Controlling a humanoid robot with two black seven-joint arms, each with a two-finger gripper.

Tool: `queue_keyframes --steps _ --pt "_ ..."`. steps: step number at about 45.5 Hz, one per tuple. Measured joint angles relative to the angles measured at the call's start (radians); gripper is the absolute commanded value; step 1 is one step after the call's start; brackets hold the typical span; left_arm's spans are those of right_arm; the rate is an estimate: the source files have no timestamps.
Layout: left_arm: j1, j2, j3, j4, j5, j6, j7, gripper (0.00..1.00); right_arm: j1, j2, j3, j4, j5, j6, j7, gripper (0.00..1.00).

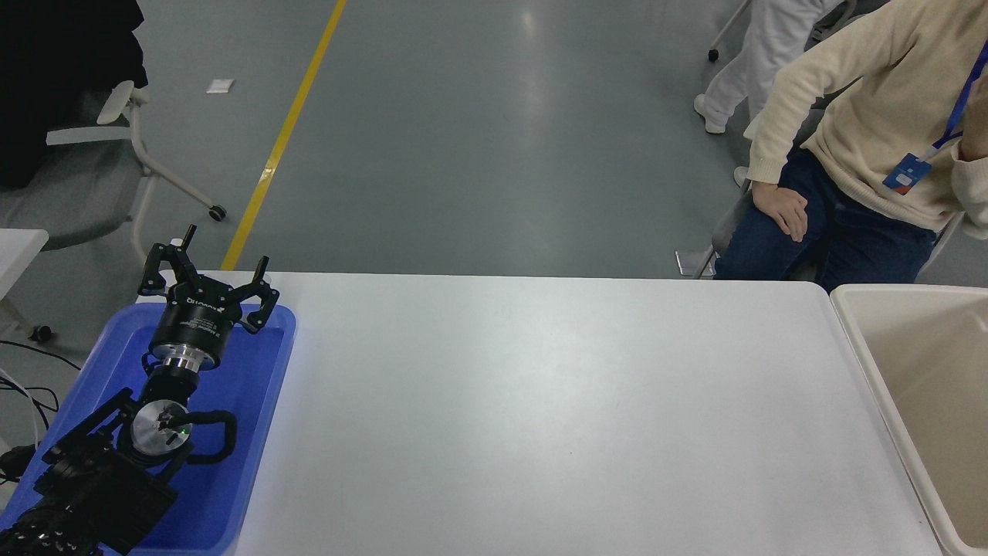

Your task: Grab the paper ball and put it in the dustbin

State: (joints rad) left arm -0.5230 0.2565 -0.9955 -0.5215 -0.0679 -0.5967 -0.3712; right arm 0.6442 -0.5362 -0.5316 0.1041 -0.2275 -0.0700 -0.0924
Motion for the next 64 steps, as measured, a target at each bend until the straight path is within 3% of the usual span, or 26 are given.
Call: queue_keyframes --steps 29,35,49,56,61,64 --pt "0.000 0.000 0.000 0.000 0.000 0.000 0.000 1.00 0.044 -0.012 0.055 0.060 0.004 -0.041 0.005 1.00" --pt "0.000 0.000 0.000 0.000 -0.001 0.000 0.000 1.00 0.067 -0.035 0.231 0.118 0.001 -0.038 0.007 1.00" --pt "0.001 0.000 0.000 0.000 0.000 0.000 0.000 1.00 0.039 -0.072 0.909 0.398 -0.001 -0.027 0.010 1.00" --pt "0.000 0.000 0.000 0.000 0.000 0.000 0.000 1.00 0.012 -0.053 1.099 0.555 0.006 -0.024 0.020 1.00" --pt "0.000 0.000 0.000 0.000 0.000 0.001 0.000 1.00 -0.021 -0.008 1.203 0.639 0.008 -0.015 0.063 1.00" --pt "0.000 0.000 0.000 0.000 0.000 0.001 0.000 1.00 -0.041 0.029 1.249 0.669 0.007 -0.007 0.116 1.00"
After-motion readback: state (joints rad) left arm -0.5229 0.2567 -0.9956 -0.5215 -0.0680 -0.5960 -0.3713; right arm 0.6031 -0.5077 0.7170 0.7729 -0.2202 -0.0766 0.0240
